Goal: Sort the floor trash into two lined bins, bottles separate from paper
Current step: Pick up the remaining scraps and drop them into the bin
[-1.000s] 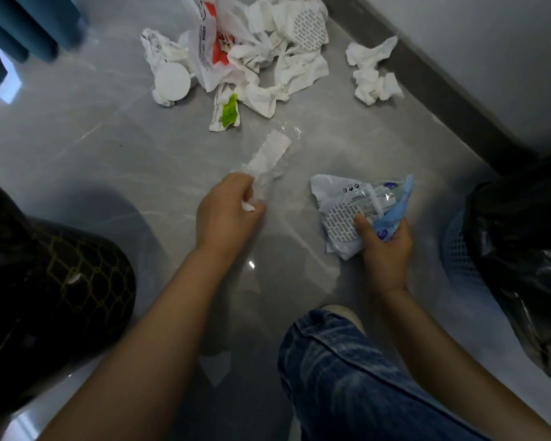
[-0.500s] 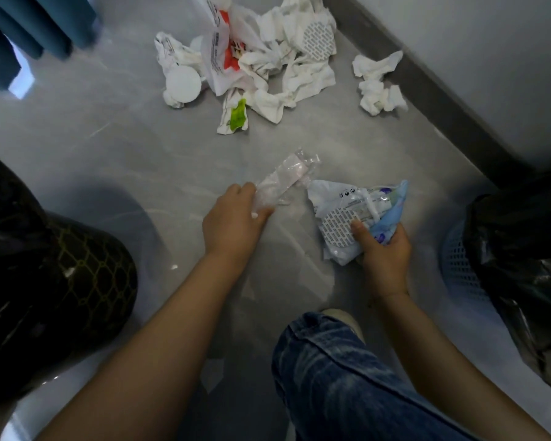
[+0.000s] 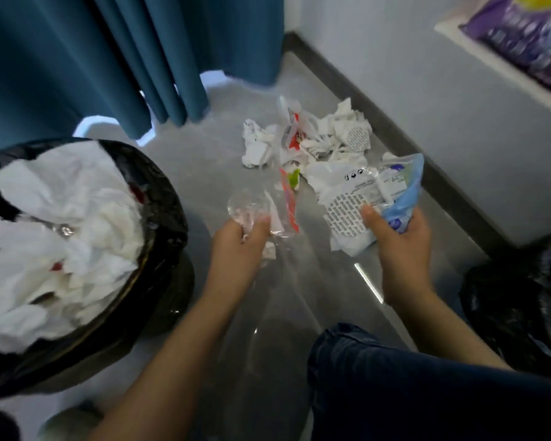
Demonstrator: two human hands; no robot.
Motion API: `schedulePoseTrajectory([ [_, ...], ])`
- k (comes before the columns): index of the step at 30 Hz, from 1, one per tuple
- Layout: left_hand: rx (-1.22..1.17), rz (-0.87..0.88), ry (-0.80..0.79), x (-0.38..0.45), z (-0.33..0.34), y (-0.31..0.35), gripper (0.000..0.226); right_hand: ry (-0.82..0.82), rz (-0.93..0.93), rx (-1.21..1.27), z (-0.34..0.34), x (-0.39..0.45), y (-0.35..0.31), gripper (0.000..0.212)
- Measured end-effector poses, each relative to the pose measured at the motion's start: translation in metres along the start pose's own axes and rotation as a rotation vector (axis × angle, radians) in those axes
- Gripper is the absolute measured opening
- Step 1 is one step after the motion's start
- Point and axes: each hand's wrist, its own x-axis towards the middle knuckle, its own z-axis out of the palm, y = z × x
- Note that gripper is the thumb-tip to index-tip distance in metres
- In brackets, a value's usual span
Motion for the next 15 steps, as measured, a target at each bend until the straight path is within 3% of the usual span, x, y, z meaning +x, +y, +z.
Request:
schedulePoseTrajectory([
  [3, -0.095, 0.048, 0.05, -0.017, -0.024, 0.033, 0.025, -0.179, -0.042, -0.101, 0.008, 0.0, -0.046, 0.039],
  [6, -0.028, 0.156, 0.06, -0.025, -0.05, 0.061, 0.025, -0.387, -0.076, -0.341, 0.019, 0.003, -0.095, 0.039],
  [10, 0.048, 0.216, 0.078, -0.026, -0.088, 0.09, 0.04, -0.459, -0.241, -0.632, 0.046, -0.007, -0.159, 0.035],
  [15, 0.233, 0.212, 0.022, -0.021, -0.148, 0.109, 0.02, -0.701, -0.456, -1.093, 0.091, -0.037, -0.224, 0.038],
])
